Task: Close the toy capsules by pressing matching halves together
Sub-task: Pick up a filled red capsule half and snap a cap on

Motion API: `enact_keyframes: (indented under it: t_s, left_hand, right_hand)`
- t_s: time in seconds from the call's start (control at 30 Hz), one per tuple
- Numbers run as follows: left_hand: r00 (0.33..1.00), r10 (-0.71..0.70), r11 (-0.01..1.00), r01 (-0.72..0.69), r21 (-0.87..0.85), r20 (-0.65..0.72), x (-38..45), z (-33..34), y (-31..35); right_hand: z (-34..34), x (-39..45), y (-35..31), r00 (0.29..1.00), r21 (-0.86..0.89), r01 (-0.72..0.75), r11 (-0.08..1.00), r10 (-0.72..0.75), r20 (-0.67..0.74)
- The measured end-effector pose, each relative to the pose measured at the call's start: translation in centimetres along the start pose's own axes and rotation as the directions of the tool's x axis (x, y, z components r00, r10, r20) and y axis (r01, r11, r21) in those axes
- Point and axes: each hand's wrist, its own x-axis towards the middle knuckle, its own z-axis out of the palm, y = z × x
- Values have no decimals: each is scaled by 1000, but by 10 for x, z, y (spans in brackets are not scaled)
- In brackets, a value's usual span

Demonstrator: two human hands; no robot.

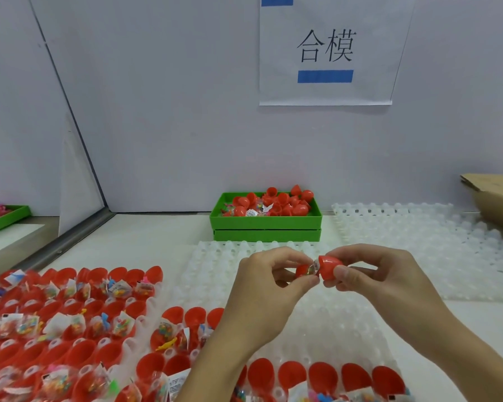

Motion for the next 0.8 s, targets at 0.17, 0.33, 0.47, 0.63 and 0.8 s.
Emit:
enact_keyframes:
  t_s: [0.17,0.33,0.47,0.63,0.8]
  left_hand:
    - [995,89,994,-86,64,-46,-1,2,1]
    - [981,174,978,-162,129,-88,-1,5,0]
    - [985,137,983,-123,133,-101,-2,7,1]
    - [976,169,984,-159,85,-137,-1,8,0]
    - [966,221,975,-214,64,-137,-1,6,2]
  right_hand:
    - [2,-3,-3,999,-8,33,999,-33,16]
    - [6,-5,-3,996,-76,85,993,-85,5]
    - [7,-5,-3,996,-71,84,994,-85,-6]
    - [7,-5,-4,995,-43,95,995,-96,-30]
    - [6,-4,-6,993,-21,109,994,-109,-39]
